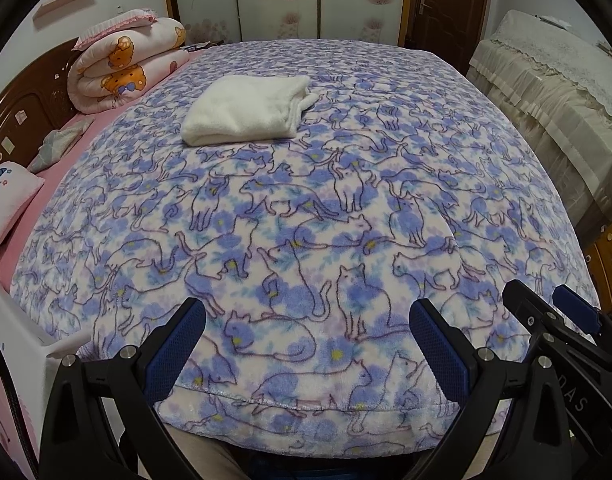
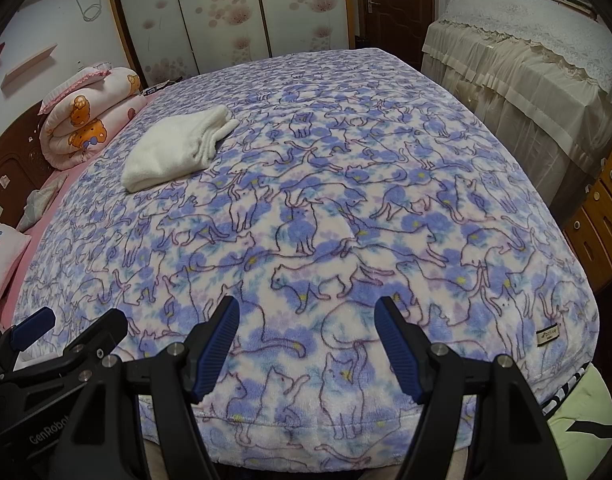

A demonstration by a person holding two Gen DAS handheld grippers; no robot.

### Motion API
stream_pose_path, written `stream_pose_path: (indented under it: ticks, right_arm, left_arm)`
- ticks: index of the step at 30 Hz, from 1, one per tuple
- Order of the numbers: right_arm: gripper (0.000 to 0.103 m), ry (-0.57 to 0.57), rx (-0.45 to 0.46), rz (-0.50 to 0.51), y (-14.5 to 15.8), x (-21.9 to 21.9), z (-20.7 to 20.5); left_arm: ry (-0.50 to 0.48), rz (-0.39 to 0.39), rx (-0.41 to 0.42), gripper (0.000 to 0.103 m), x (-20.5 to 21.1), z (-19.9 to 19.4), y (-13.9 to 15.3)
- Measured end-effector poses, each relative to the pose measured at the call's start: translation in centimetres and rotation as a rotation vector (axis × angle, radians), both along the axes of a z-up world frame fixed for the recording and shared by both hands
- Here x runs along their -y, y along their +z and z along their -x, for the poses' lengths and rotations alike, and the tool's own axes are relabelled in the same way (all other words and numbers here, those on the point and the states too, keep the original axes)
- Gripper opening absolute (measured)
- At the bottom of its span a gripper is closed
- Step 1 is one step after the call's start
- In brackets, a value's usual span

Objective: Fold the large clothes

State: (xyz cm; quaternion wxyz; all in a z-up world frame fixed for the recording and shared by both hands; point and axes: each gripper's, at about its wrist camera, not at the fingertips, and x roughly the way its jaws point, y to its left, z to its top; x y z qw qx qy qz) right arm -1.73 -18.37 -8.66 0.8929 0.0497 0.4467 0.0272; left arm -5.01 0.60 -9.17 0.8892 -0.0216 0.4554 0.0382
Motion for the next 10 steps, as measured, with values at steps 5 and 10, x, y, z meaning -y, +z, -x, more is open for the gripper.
stream_pose_path:
  ticks: [5,10]
  right_arm:
    - [0.070,-0.001,-0.001,0.001,-0.13,0.02,0.00]
    - [0.070,-0.001,-0.001,0.001,0.07,-0.02,-0.03]
  left_arm:
    - [0.003,0.007,-0.009,0.101,-0.21,-0.10,0.10]
    - [0.004,0.009,-0.012,0.101,-0.15,-0.12,0.09]
